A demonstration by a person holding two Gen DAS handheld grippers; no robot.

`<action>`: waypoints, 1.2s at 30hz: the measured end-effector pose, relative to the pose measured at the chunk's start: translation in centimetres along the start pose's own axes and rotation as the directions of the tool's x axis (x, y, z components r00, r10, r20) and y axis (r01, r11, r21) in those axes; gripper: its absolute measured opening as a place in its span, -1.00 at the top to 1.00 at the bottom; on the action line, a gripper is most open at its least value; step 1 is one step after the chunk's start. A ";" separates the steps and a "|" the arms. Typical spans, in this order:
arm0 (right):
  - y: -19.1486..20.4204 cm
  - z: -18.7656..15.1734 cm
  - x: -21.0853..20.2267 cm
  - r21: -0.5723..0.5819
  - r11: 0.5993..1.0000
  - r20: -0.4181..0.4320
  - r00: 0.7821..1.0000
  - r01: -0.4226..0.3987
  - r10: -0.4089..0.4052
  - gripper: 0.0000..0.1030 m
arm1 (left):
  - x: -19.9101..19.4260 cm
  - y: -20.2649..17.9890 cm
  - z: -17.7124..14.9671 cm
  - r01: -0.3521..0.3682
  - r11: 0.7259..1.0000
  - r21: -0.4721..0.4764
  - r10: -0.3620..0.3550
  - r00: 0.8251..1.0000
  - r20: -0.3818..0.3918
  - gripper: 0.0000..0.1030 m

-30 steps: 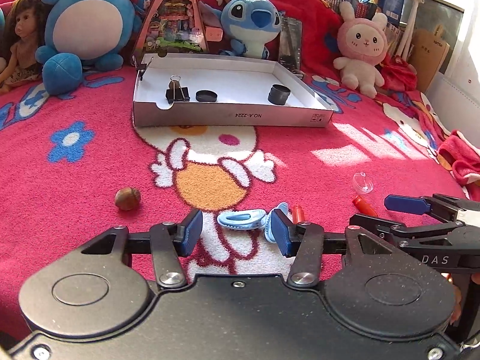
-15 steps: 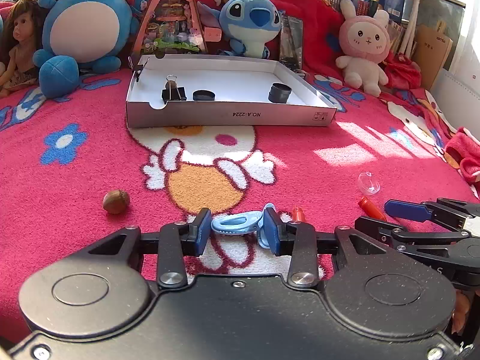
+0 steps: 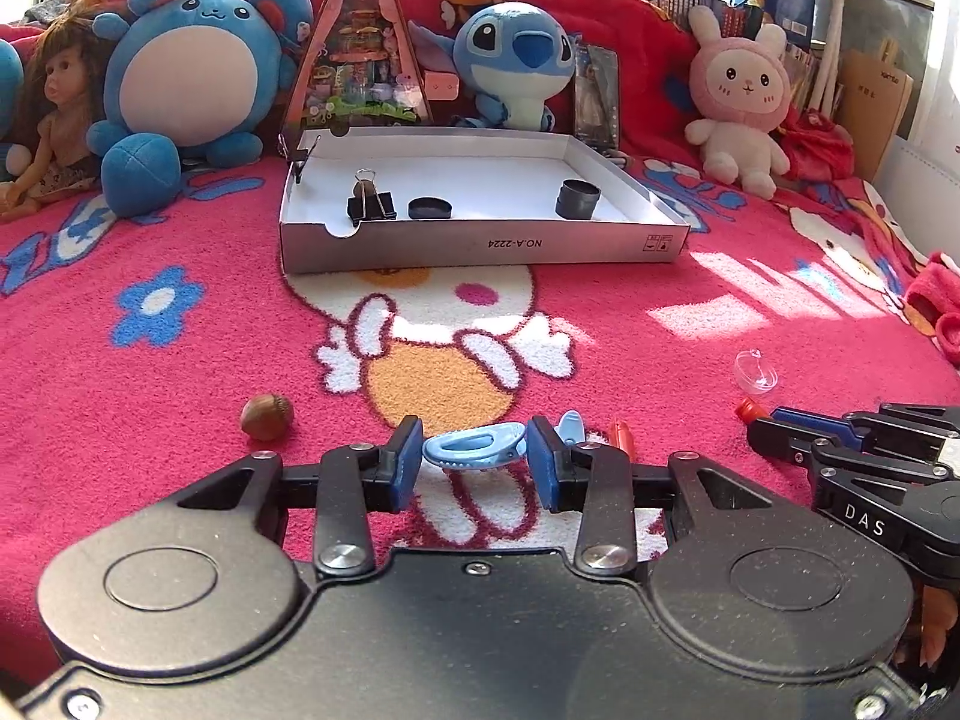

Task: Organize rigid objects
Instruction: 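Grasp a blue plastic clip with the left tool while the right tool grasps the red marker, then carry the blue clip with the left tool while the right tool carries the marker to the box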

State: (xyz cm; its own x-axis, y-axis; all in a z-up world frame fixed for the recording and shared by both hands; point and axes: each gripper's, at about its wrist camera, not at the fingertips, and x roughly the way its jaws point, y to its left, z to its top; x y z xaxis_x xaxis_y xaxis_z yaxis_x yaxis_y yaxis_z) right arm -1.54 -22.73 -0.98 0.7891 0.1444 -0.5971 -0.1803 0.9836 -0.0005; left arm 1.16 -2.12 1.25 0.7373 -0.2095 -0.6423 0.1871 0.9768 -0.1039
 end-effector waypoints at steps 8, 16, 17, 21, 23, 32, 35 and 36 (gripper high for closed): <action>0.2 0.2 -0.1 0.005 1.000 0.011 1.000 -0.017 0.017 0.73 | -0.1 0.1 0.3 -0.011 1.000 -0.001 0.011 1.000 0.008 0.30; 0.5 1.0 -0.2 -0.009 1.000 0.027 0.999 -0.030 0.030 0.74 | -0.1 0.5 1.2 -0.022 1.000 -0.007 0.023 0.999 0.023 0.30; 0.5 1.1 -0.2 -0.006 0.999 0.029 0.999 -0.032 0.032 0.74 | -0.1 0.6 1.3 -0.024 1.000 -0.010 0.024 0.999 0.026 0.30; 0.5 1.7 -0.1 0.001 0.999 0.037 0.998 -0.045 0.045 0.74 | 0.0 0.9 2.0 -0.021 1.000 -0.019 0.021 0.999 0.028 0.30; 0.6 2.1 0.0 0.000 0.999 0.045 0.998 -0.049 0.049 0.74 | 0.1 1.0 2.4 -0.022 1.000 -0.019 0.023 0.999 0.032 0.30; 0.2 4.6 0.8 0.041 0.996 0.092 0.993 -0.074 0.070 0.74 | 0.8 1.7 5.0 -0.011 0.999 -0.038 0.013 0.998 0.053 0.30; 0.2 5.4 1.2 0.047 0.996 0.111 0.991 -0.082 0.076 0.74 | 1.2 1.8 6.0 -0.013 0.999 -0.039 0.015 0.998 0.063 0.30; 0.3 5.8 1.3 0.045 0.995 0.118 0.990 -0.086 0.080 0.74 | 1.3 1.8 6.3 -0.014 0.999 -0.036 0.017 0.998 0.067 0.30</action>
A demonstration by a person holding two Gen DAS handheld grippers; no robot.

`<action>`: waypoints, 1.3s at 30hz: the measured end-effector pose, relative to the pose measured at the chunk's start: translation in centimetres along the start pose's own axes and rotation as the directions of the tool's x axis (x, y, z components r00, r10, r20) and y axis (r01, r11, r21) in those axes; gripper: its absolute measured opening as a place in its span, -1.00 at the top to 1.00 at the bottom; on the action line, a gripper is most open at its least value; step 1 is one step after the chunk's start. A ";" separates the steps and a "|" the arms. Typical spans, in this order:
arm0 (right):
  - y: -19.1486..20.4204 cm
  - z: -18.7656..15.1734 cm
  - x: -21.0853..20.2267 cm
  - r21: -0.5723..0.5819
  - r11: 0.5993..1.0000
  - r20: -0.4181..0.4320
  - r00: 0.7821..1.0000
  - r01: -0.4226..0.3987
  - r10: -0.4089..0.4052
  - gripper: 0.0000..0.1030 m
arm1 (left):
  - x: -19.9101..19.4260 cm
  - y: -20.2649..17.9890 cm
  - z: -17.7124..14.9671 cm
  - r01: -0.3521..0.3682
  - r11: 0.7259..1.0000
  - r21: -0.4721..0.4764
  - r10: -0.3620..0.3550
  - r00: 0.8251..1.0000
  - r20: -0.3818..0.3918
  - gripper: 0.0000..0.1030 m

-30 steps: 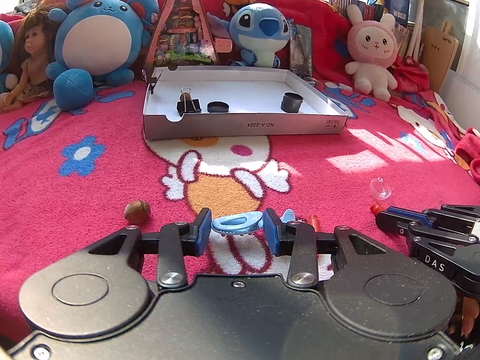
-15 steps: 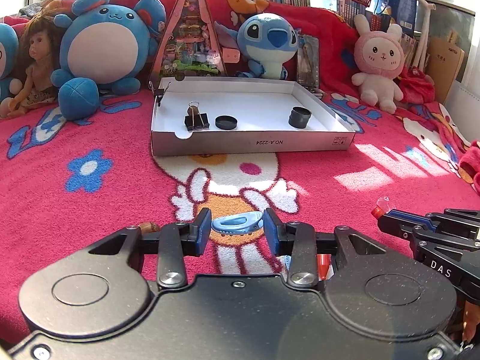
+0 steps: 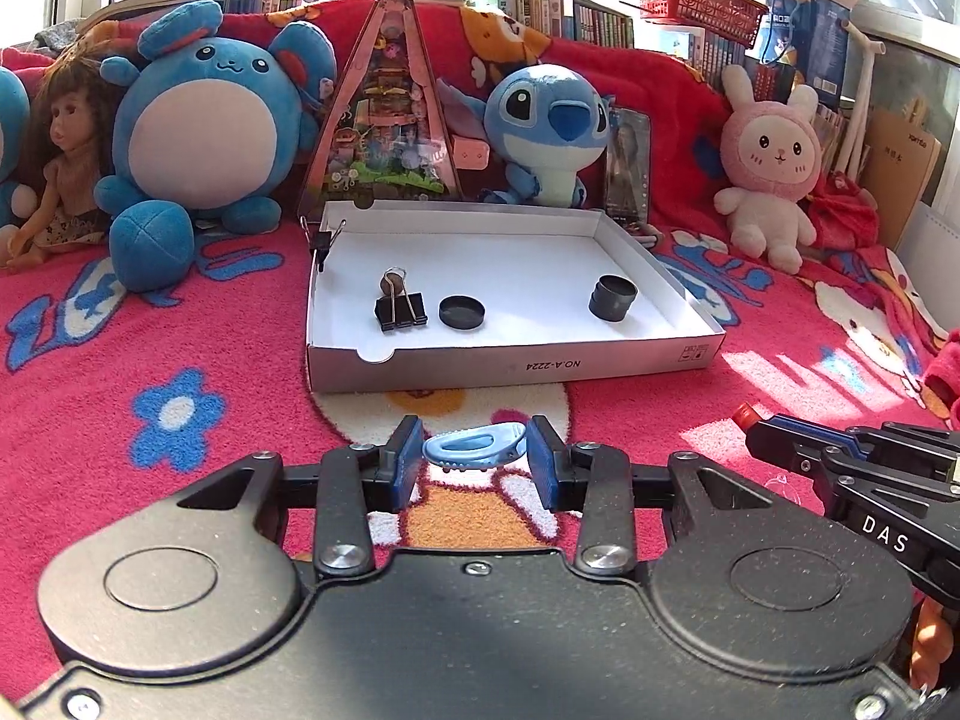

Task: Organize rigid objects
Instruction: 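Carry the blue clip with the left tool while the right tool carries the marker to the box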

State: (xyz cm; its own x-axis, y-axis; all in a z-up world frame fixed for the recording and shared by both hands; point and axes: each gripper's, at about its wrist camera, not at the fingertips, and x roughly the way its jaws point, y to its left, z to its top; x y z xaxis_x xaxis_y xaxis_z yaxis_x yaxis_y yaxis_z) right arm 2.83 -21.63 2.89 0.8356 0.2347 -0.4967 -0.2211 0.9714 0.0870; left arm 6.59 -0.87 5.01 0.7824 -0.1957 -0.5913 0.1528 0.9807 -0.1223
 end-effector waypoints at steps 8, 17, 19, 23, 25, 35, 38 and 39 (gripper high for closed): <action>0.1 2.4 1.9 0.018 1.000 0.040 0.999 -0.016 0.015 0.74 | 1.3 0.3 2.4 -0.010 1.000 -0.013 0.010 1.000 0.020 0.30; -0.4 5.0 5.0 0.080 0.996 0.046 0.999 -0.030 0.027 0.74 | 3.7 0.7 5.4 -0.014 1.000 -0.012 0.015 0.999 0.051 0.30; -0.6 5.6 5.8 0.099 0.995 0.042 0.999 -0.032 0.028 0.74 | 4.7 0.9 6.0 -0.023 1.000 -0.017 0.024 0.999 0.045 0.30; -0.8 6.6 7.6 0.136 0.990 0.024 0.999 -0.042 0.039 0.74 | 6.8 1.5 6.9 -0.040 0.998 -0.044 0.041 0.999 0.018 0.30; -0.8 6.9 8.5 0.145 0.989 0.013 0.999 -0.043 0.042 0.74 | 7.7 1.7 7.2 -0.050 0.998 -0.049 0.051 0.999 0.008 0.30; -0.8 8.1 13.0 0.195 0.980 -0.052 0.997 -0.047 0.059 0.74 | 10.9 2.2 7.2 -0.092 0.995 -0.044 0.090 0.995 -0.043 0.30; -1.2 8.4 14.1 0.217 0.975 -0.074 0.996 -0.040 0.057 0.74 | 11.5 2.4 7.1 -0.106 0.994 -0.041 0.104 0.993 -0.051 0.30; -1.3 8.6 14.5 0.225 0.974 -0.081 0.995 -0.037 0.057 0.74 | 11.7 2.5 7.1 -0.110 0.993 -0.041 0.108 0.993 -0.054 0.30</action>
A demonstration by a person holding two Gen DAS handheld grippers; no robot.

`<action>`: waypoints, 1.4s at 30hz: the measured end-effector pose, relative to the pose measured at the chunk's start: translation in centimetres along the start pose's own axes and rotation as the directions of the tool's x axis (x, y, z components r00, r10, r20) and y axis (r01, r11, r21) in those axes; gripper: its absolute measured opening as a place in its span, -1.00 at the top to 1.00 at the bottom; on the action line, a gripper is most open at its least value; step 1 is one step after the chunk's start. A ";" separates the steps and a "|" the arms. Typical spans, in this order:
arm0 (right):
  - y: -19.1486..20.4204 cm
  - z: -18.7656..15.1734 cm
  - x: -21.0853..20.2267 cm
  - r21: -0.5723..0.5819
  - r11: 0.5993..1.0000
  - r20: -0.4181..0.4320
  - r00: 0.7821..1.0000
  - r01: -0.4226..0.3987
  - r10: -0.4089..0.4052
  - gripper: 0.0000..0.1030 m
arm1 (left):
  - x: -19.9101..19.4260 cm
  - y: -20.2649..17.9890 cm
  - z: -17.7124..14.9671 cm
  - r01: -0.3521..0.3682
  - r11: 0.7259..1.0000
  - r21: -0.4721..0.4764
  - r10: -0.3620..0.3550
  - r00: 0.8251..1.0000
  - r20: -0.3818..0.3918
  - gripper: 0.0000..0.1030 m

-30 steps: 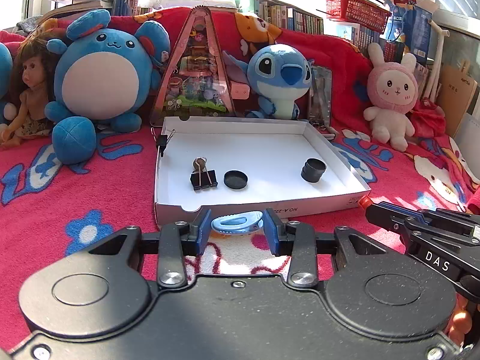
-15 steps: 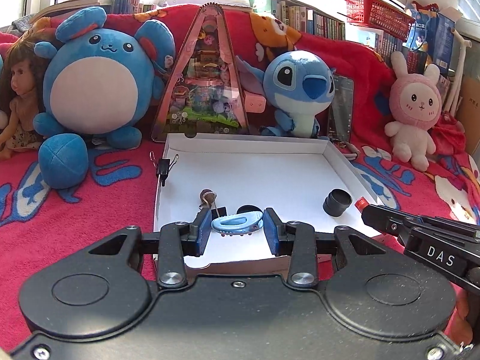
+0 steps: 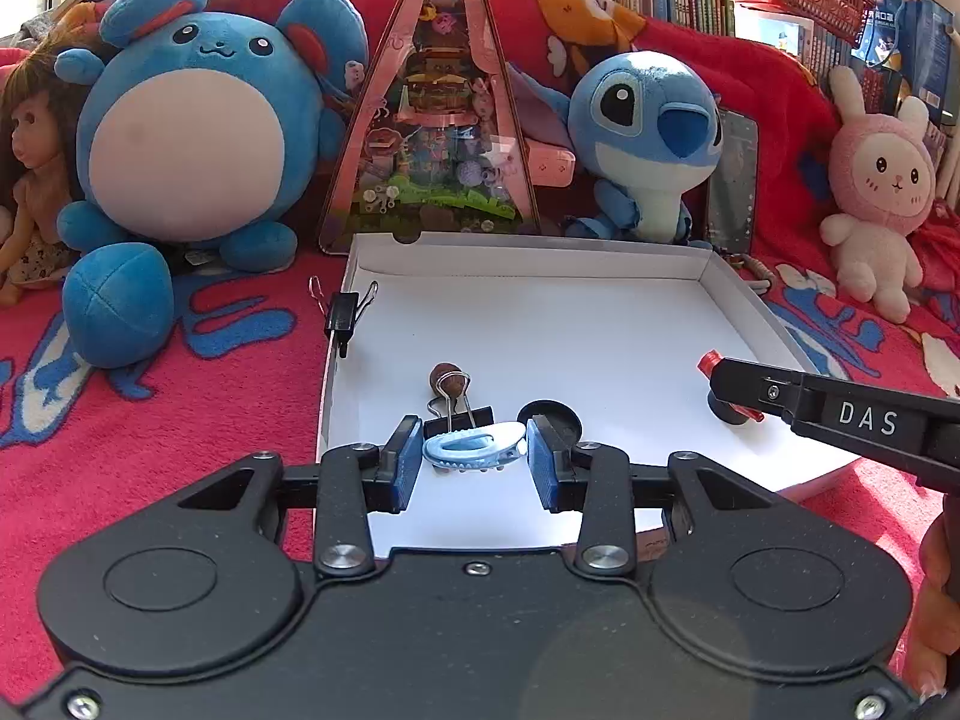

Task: Organize rigid objects
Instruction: 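Carry the blue clip with the left tool while the right tool carries the marker to the box, then open the left tool releasing the blue clip while the right tool releases the marker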

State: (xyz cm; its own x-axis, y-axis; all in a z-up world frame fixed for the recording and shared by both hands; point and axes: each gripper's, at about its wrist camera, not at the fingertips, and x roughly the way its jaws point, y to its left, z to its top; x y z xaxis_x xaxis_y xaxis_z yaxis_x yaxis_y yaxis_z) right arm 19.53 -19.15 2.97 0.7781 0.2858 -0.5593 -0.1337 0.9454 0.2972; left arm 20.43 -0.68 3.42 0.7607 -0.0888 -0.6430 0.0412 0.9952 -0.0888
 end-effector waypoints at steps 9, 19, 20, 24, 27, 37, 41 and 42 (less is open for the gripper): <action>0.0 0.5 2.3 0.019 1.000 -0.046 0.999 0.007 -0.006 0.74 | 1.7 0.2 -0.2 -0.018 1.000 -0.011 0.018 0.999 -0.026 0.30; 0.0 0.5 4.3 0.013 0.999 -0.089 0.995 0.035 -0.033 0.74 | 2.9 0.2 -0.3 -0.039 0.999 -0.004 0.039 0.999 -0.026 0.30; 0.0 0.5 4.3 0.013 0.999 -0.091 0.995 0.036 -0.035 0.74 | 3.0 0.2 -0.3 -0.039 0.999 -0.003 0.039 0.999 -0.027 0.30; -0.1 0.4 4.6 0.008 0.999 -0.100 0.994 0.041 -0.040 0.74 | 3.3 0.3 -0.2 -0.037 0.999 -0.009 0.037 0.999 -0.029 0.30; 0.0 0.3 4.7 0.004 0.999 -0.104 0.994 0.041 -0.041 0.74 | 3.2 0.3 -0.2 -0.037 0.999 -0.010 0.036 0.999 -0.030 0.30; 0.2 0.1 4.9 0.000 0.999 -0.115 0.993 0.037 -0.037 0.73 | 3.2 0.3 -0.2 -0.032 0.999 -0.012 0.032 0.999 -0.040 0.30; 0.2 0.1 4.8 -0.001 0.999 -0.116 0.993 0.037 -0.037 0.64 | 2.7 0.2 -0.2 -0.026 1.000 -0.006 0.026 0.999 -0.028 0.28; 0.3 0.1 4.7 -0.001 0.999 -0.114 0.993 0.037 -0.037 0.61 | 2.5 0.1 -0.3 -0.022 1.000 -0.007 0.022 0.999 -0.026 0.24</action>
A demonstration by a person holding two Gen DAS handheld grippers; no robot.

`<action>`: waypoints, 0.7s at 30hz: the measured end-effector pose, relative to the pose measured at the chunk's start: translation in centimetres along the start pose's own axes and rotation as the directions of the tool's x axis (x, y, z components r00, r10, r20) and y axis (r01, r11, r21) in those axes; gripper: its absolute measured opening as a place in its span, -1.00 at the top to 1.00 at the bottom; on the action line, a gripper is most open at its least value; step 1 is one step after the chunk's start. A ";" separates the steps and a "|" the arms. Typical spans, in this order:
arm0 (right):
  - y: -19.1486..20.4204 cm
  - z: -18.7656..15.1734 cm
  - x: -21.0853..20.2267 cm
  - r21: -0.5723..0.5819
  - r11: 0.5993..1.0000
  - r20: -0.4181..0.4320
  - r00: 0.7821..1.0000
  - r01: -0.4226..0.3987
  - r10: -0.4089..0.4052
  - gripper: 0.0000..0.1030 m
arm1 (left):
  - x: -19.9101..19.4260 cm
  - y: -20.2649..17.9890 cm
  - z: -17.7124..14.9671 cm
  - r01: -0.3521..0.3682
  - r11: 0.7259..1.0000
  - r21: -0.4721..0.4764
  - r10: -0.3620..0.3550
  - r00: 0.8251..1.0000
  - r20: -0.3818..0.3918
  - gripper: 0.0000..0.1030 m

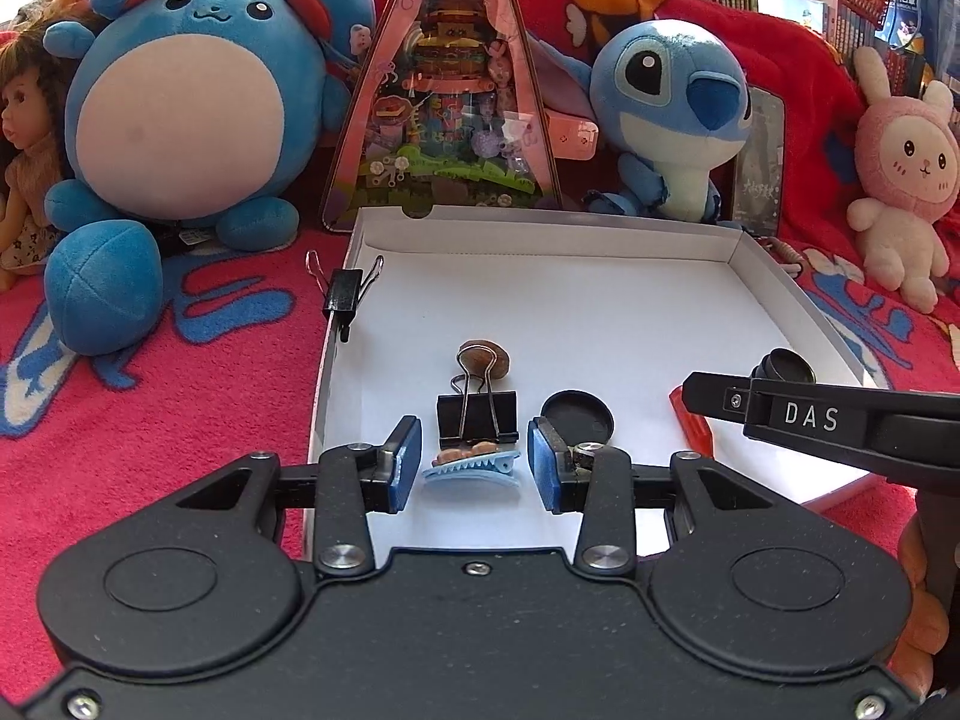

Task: Organize rigid objects
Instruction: 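Open the left tool releasing the blue clip while the right tool releases the marker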

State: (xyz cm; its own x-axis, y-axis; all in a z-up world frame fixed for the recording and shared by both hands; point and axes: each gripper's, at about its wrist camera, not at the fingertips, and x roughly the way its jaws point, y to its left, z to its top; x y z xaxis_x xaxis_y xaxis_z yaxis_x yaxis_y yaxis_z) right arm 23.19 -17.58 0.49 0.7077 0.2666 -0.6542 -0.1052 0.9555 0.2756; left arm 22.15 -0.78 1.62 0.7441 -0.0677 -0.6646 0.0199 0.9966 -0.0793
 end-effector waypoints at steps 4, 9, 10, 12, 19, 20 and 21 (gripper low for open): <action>0.1 0.0 -0.4 -0.001 1.000 0.011 1.000 -0.006 0.006 0.61 | -0.9 0.0 0.0 0.010 1.000 -0.001 -0.010 1.000 0.014 0.10; 0.3 0.0 -1.5 -0.013 1.000 0.028 1.000 -0.014 0.014 0.48 | -2.2 0.1 0.0 0.018 1.000 0.012 -0.018 0.999 0.032 -0.09; 0.4 0.0 -1.7 -0.020 1.000 0.034 0.999 -0.012 0.012 0.42 | -2.4 0.2 0.0 0.019 1.000 0.011 -0.020 0.999 0.034 -0.09; 0.4 0.0 -2.2 -0.031 1.000 0.045 0.999 -0.008 0.009 0.23 | -2.9 0.2 -0.1 0.021 1.000 0.012 -0.021 0.999 0.036 -0.12; 0.4 -0.4 -3.4 -0.052 0.999 0.062 0.998 -0.005 0.008 0.10 | -4.6 0.2 -0.4 0.019 0.999 0.032 -0.021 0.997 0.069 -0.36; 0.4 -0.5 -3.5 -0.054 0.999 0.064 0.998 -0.005 0.008 0.08 | -4.8 0.2 -0.4 0.021 0.999 0.035 -0.024 0.997 0.069 -0.36; 0.4 -0.6 -3.7 -0.056 0.998 0.066 0.998 -0.004 0.008 0.05 | -5.0 0.2 -0.5 0.024 0.999 0.038 -0.027 0.997 0.069 -0.37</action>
State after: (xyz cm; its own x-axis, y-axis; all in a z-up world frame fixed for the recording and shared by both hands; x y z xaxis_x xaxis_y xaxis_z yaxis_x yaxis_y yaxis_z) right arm 20.17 -18.15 2.60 0.7516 0.2653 -0.6039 -0.1469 0.9599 0.2389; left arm 18.09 -0.26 4.56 0.7879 -0.0913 -0.6090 0.0634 0.9957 -0.0672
